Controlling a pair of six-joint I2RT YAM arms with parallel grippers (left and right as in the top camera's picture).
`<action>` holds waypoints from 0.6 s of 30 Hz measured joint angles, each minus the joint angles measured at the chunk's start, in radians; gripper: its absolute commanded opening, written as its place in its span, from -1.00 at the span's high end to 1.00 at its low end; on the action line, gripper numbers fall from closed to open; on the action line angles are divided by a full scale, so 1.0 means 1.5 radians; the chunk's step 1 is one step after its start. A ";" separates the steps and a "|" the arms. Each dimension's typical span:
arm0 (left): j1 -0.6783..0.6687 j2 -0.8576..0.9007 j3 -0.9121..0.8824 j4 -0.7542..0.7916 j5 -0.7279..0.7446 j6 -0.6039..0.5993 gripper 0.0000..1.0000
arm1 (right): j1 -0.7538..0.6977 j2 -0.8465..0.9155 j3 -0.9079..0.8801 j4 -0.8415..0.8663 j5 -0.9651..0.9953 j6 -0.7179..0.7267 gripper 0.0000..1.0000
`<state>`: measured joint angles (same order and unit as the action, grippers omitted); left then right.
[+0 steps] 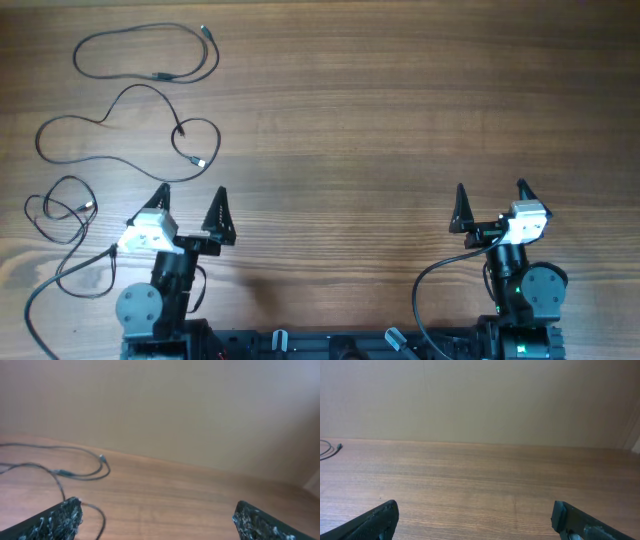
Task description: Untangle cables
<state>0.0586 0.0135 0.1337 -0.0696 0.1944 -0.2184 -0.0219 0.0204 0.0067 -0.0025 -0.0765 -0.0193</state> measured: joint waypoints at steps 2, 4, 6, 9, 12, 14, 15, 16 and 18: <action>0.000 0.000 -0.032 0.016 -0.023 0.003 -1.00 | 0.000 0.000 0.000 0.000 0.000 0.000 -0.99; 0.000 0.000 -0.051 0.020 -0.055 0.004 -1.00 | 0.000 0.000 0.000 0.000 0.000 0.000 -1.00; 0.000 0.000 -0.069 0.042 -0.083 0.006 -1.00 | 0.000 0.000 0.000 0.000 0.000 0.000 -1.00; 0.000 0.000 -0.080 0.042 -0.129 0.006 -1.00 | 0.000 0.000 0.000 0.000 0.000 0.000 -1.00; 0.000 0.000 -0.081 0.006 -0.187 0.017 -1.00 | 0.000 0.000 0.000 0.000 0.000 0.000 -0.99; 0.000 0.000 -0.082 0.004 -0.204 0.042 -1.00 | 0.000 0.000 0.000 0.000 0.000 0.000 -1.00; 0.000 0.000 -0.082 0.004 -0.203 0.060 -1.00 | 0.000 0.000 0.000 0.000 0.000 0.000 -0.99; 0.000 0.000 -0.082 0.003 -0.201 0.078 -1.00 | 0.000 0.000 0.000 0.000 0.000 0.000 -0.99; 0.000 0.000 -0.082 0.002 -0.196 0.110 -1.00 | 0.000 0.000 0.000 0.000 0.000 0.000 -0.99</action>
<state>0.0586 0.0135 0.0113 -0.0666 -0.0998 -0.0536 -0.0219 0.0204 0.0067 -0.0025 -0.0765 -0.0193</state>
